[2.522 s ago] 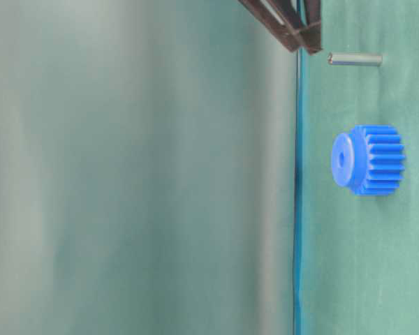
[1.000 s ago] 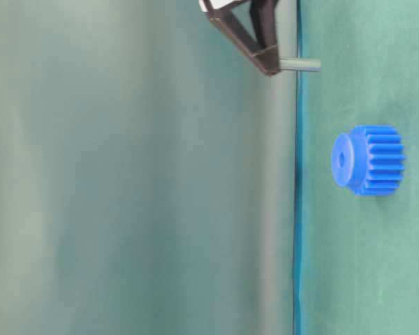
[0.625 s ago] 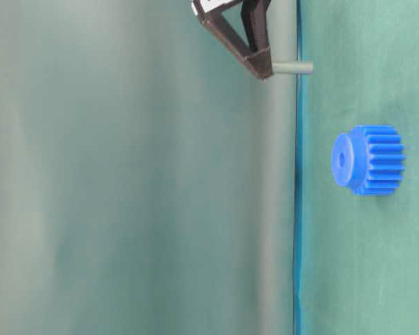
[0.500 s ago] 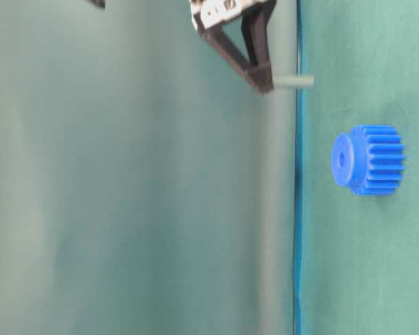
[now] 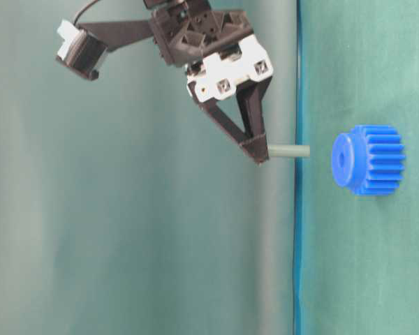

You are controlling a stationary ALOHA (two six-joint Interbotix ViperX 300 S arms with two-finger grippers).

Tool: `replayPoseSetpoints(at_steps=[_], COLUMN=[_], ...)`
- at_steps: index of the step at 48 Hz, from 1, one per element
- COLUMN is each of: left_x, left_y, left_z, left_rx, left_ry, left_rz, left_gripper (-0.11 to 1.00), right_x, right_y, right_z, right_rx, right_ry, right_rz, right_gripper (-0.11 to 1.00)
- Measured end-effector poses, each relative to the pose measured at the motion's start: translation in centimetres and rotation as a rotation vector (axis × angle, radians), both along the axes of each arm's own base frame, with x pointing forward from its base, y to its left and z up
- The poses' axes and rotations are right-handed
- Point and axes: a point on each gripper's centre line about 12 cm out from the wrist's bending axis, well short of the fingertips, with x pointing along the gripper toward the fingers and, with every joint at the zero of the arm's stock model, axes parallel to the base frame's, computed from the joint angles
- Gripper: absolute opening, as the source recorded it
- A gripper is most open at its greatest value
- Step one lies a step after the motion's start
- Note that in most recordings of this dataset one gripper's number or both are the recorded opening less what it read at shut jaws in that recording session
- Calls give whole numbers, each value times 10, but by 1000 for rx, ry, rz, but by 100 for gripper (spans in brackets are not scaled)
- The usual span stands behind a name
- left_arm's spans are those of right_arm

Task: Insert the shaft placed at a random location into the center hole of the small gear at another random location.
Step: 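Lift the shaft and carry it left over the blue gear's hole, then align the held shaft vertically and lower it into the gear's center hole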

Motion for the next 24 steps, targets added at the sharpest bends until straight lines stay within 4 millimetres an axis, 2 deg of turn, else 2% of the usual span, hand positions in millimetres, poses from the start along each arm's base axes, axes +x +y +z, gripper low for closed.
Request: replayPoseSetpoints(at_steps=[16,24], left_x=[0,0], left_y=[0,0], left_z=[0,0], left_rx=[0,0], left_ry=[0,-2], left_rz=[0,0], left_gripper=[0,0], right_x=[5,6], right_y=[1,1], right_z=[0,-10], right_rx=[-2,5], right_ry=[-3,22], right_rz=[6,7], right_gripper=[14,14])
